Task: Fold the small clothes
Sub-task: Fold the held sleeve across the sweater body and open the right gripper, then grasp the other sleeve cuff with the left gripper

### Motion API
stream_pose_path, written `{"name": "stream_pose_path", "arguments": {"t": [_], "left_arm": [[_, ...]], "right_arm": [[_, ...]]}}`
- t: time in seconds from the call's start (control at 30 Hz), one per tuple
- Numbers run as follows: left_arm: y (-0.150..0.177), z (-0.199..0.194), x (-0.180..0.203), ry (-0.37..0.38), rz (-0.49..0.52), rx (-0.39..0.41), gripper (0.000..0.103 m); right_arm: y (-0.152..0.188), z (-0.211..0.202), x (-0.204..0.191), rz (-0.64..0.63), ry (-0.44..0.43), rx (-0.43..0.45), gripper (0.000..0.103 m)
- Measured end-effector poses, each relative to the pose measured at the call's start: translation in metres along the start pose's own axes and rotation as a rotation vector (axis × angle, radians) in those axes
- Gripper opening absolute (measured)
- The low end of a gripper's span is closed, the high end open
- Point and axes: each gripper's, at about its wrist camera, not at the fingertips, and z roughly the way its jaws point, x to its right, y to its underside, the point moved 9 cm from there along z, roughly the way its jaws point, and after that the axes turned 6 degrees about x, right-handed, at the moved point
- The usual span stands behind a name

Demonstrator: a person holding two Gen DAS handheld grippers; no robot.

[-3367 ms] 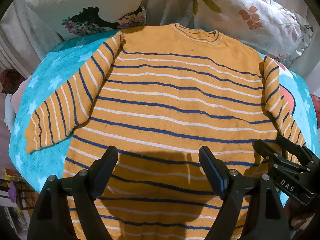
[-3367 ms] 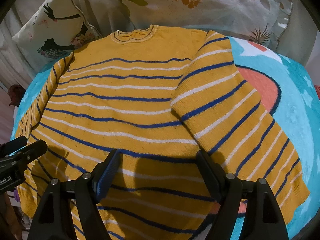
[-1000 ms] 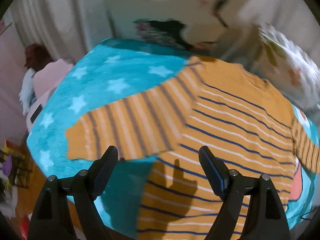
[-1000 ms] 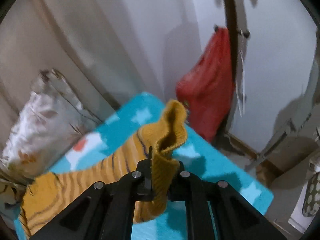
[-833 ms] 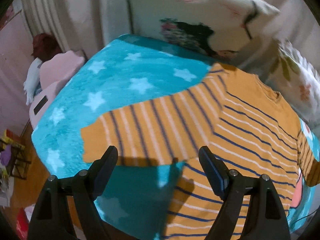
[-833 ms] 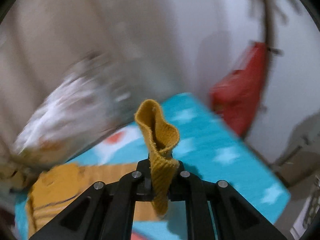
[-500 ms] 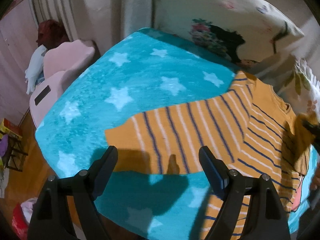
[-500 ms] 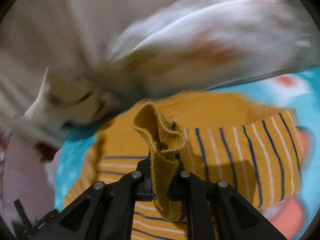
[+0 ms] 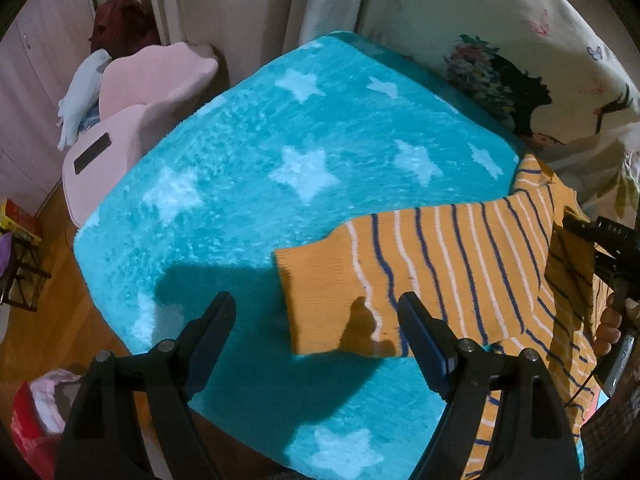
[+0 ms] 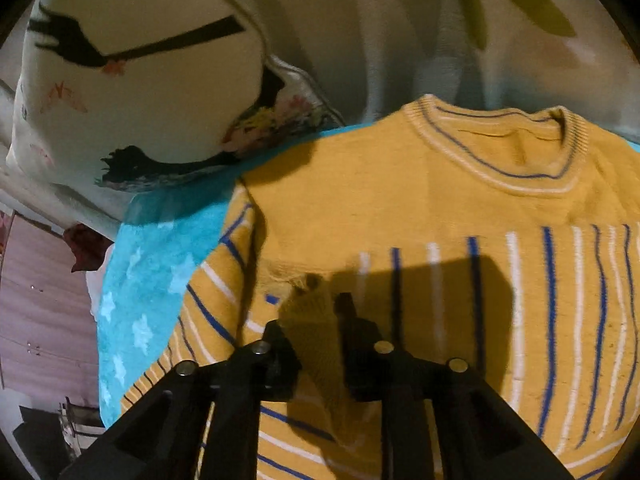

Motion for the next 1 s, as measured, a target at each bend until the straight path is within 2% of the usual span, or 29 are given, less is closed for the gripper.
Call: {"name": "stream_pose_path", "arguments": {"t": [0.07, 0.13, 0.2, 0.33, 0.47, 0.57, 0.77, 0.8, 0.83, 0.87, 0.9, 1.0], "left_arm": [[0.000, 0.003, -0.002, 0.002, -0.003, -0.004, 0.082], [0.000, 0.005, -0.004, 0.003, -0.008, -0.008, 0.082], [-0.001, 0.007, -0.008, -0.001, -0.017, -0.009, 0.082], [-0.002, 0.010, -0.020, 0.006, -0.046, -0.002, 0.082], [-0.001, 0.015, -0.037, 0.018, -0.098, -0.006, 0.082], [0.002, 0.020, -0.040, 0.028, -0.095, -0.004, 0.082], [0.009, 0.036, -0.004, 0.130, -0.050, -0.043, 0.082], [0.010, 0.038, 0.004, 0.151, -0.040, -0.049, 0.079], [0.011, 0.040, 0.012, 0.164, -0.029, -0.049, 0.070], [0.013, 0.042, 0.016, 0.145, -0.014, -0.049, 0.040], [0.013, 0.043, 0.016, 0.109, 0.005, -0.048, 0.024], [-0.004, 0.041, 0.006, 0.127, -0.040, -0.050, 0.017]], "right_arm": [[0.003, 0.004, -0.011, 0.015, -0.061, -0.021, 0.033], [0.010, 0.008, -0.027, 0.056, -0.176, -0.064, 0.034], [0.013, 0.004, -0.040, 0.040, -0.213, -0.070, 0.040], [0.021, -0.012, -0.043, 0.003, -0.187, -0.054, 0.056], [0.035, -0.031, -0.030, -0.040, -0.135, -0.031, 0.058], [0.049, -0.040, -0.017, -0.051, -0.105, -0.027, 0.058], [0.068, -0.056, 0.004, -0.012, -0.084, -0.022, 0.058], [0.071, -0.058, 0.006, -0.013, -0.075, -0.020, 0.058], [0.072, -0.061, 0.007, -0.017, -0.069, -0.017, 0.058], [0.073, -0.063, 0.008, -0.023, -0.057, -0.013, 0.058], [0.074, -0.064, 0.010, -0.027, -0.044, -0.008, 0.058], [0.073, -0.068, 0.018, -0.024, -0.009, 0.004, 0.058]]}}
